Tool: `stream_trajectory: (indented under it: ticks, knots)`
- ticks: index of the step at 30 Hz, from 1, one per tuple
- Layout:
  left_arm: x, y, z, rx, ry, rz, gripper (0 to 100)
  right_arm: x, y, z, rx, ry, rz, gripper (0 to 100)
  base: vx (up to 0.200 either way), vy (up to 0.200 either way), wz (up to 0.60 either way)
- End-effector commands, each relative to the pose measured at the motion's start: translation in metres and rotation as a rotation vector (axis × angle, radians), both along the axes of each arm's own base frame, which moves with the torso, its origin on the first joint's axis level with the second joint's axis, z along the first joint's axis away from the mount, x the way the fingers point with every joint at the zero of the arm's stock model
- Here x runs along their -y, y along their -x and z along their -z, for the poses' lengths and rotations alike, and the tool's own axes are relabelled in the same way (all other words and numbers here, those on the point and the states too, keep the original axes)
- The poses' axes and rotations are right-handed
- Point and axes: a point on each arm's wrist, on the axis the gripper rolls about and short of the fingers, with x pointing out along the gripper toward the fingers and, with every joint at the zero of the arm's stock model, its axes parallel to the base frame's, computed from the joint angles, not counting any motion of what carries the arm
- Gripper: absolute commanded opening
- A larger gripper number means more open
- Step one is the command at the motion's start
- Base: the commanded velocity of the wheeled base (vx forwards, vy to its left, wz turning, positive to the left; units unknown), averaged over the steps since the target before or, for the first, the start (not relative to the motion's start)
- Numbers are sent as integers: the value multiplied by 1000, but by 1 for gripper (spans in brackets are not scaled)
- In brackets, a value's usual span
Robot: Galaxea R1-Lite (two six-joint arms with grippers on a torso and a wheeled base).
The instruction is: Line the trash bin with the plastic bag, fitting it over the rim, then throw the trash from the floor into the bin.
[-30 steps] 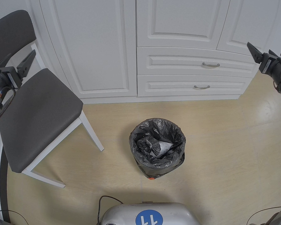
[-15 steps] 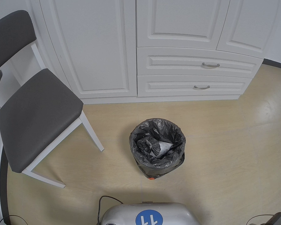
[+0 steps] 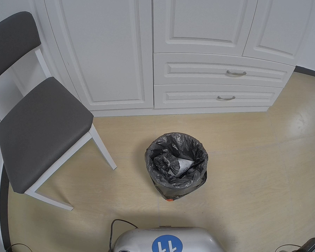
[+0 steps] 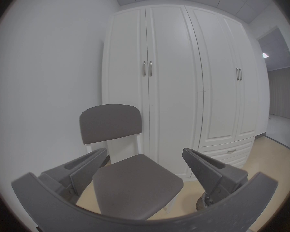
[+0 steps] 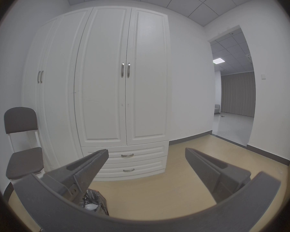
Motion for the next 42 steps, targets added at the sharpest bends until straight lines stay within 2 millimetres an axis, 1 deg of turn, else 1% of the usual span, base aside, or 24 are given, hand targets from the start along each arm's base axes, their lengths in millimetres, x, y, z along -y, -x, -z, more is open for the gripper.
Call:
stream_trajectory:
  ticks: [1,2,4,9,15,17,18,19,20,22,26,31,36,42]
  knots:
    - [3,45,-7,99,13,-58,100,3,48,29,81,-22,-1,100,0,0,0]
    - [3,47,-6,96,14,-63,100,3,50,31,78,-23,-1,100,0,0,0]
    - [3,57,-4,94,18,-76,100,3,58,41,58,-22,-4,100,0,0,0]
    - [6,75,4,94,18,-88,100,4,68,51,69,-28,-3,100,0,0,0]
    - [11,86,3,111,11,-136,100,1,75,57,84,-36,28,100,0,0,0]
    - [11,87,3,113,10,-137,100,1,76,58,84,-35,30,100,0,0,0]
    - [12,92,6,114,8,-138,100,0,80,65,69,-30,26,100,0,0,0]
    - [12,92,6,114,8,-138,100,0,80,65,69,-30,26,100,0,0,0]
    - [13,95,8,119,8,-136,100,-1,81,69,57,-34,32,100,0,0,0]
    - [13,96,9,122,8,-138,100,-1,80,72,49,-42,30,100,0,0,0]
    - [14,104,18,118,11,-137,100,-1,75,77,34,-70,20,100,0,0,0]
    - [15,117,35,83,15,-115,100,-1,73,79,31,-79,13,100,0,0,0]
    - [14,115,38,69,26,-104,100,-2,70,82,15,-69,-14,100,0,0,0]
    - [14,113,39,68,22,-85,100,-3,70,81,34,-56,-51,100,0,0,0]
